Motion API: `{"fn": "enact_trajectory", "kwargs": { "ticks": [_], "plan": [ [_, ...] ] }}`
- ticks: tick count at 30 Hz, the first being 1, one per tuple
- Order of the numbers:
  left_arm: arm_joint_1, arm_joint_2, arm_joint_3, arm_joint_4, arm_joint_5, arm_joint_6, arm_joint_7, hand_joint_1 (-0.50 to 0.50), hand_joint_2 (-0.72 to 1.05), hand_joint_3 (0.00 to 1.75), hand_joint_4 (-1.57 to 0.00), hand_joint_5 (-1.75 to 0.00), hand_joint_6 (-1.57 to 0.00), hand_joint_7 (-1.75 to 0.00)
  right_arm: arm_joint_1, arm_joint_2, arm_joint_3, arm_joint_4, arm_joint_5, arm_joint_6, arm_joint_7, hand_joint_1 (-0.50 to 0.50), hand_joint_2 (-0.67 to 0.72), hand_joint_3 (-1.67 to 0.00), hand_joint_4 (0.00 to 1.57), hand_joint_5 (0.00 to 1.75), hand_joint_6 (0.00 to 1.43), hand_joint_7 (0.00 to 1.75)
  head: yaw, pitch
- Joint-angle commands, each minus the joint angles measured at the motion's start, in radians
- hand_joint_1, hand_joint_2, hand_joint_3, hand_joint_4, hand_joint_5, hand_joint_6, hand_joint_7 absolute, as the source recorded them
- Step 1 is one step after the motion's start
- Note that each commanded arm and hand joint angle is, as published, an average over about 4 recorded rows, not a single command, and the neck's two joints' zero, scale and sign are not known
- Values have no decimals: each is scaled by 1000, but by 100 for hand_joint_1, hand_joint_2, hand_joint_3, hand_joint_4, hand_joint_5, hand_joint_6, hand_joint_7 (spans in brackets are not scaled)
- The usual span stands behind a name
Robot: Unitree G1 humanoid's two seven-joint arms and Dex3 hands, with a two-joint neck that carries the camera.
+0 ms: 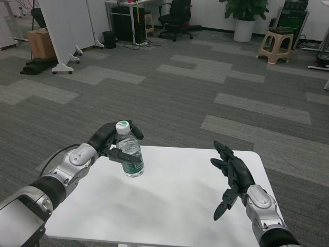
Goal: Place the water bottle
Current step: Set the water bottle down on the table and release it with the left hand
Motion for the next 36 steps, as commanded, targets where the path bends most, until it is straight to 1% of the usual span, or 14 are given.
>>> {"fn": "enact_trajectory", "kwargs": {
  "ticks": [1,2,3,4,5,7,8,12,17,21,24,31,34,36],
  "plan": [
    [-7,0,-9,-11,27,-49,8,50,69,9,-150,-175,-126,-119,5,-5,-8,5,5,-10,0,-9,66,-12,0,68,0,0,1,-69],
    [-7,-3,-16,-11,32,-55,9,50,69,9,-150,-175,-127,-119,5,-5,-8,5,5,-10,0,-9,66,-12,0,68,0,0,1,-94],
    [-7,-5,-22,-11,37,-61,10,50,69,9,-150,-175,-128,-119,5,-5,-8,5,5,-10,0,-9,66,-14,0,68,0,0,0,-84],
    [-6,-7,-28,-11,37,-64,11,50,69,7,-150,-175,-128,-119,5,-5,-8,5,5,-10,0,-9,66,-16,0,68,0,0,-4,-131],
    [-6,-10,-37,-11,37,-69,11,50,69,7,-150,-175,-128,-119,5,-5,-9,5,5,-10,0,-9,66,-16,0,68,0,0,-6,-149],
    [-5,-15,-50,-11,39,-76,12,50,69,7,-150,-175,-128,-119,6,-4,-10,5,5,-10,0,-9,66,-16,0,68,0,0,-13,-221],
    [-5,-17,-58,-11,41,-80,13,50,69,9,-150,-175,-127,-119,6,-4,-10,5,5,-10,0,-9,66,-16,0,68,0,0,-12,-221],
    [-4,-23,-82,-11,63,-102,18,50,67,9,-150,-175,-126,-120,5,-3,-10,5,5,-10,0,-9,66,-16,0,68,0,0,-13,-278],
    [-3,-29,-111,-11,103,-132,29,50,67,9,-147,-175,-126,-119,6,-2,-10,5,5,-10,0,-10,66,-16,0,68,0,0,-11,-304],
    [2,-34,-144,-8,105,-153,38,50,69,9,-146,-175,-126,-119,5,-2,-10,6,5,-10,0,-8,66,-16,0,68,0,0,-13,-294],
    [6,-38,-182,0,105,-172,56,50,63,7,-146,-175,-126,-122,5,-2,-10,6,5,-10,0,-8,66,-16,0,68,0,0,-17,-284],
    [7,-47,-248,58,104,-236,114,50,65,0,-142,-175,-126,-119,7,-2,-10,6,5,-10,0,-8,66,-14,0,68,0,0,-20,-260],
    [6,-49,-272,91,103,-260,137,50,69,2,-142,-175,-126,-119,6,-2,-8,6,5,-10,0,-10,66,-12,0,68,0,0,-22,-250],
    [5,-50,-286,119,96,-267,145,50,67,4,-140,-175,-125,-119,7,-2,-8,5,5,-10,0,-11,66,-14,0,68,0,0,-23,-243]
  ]
}}
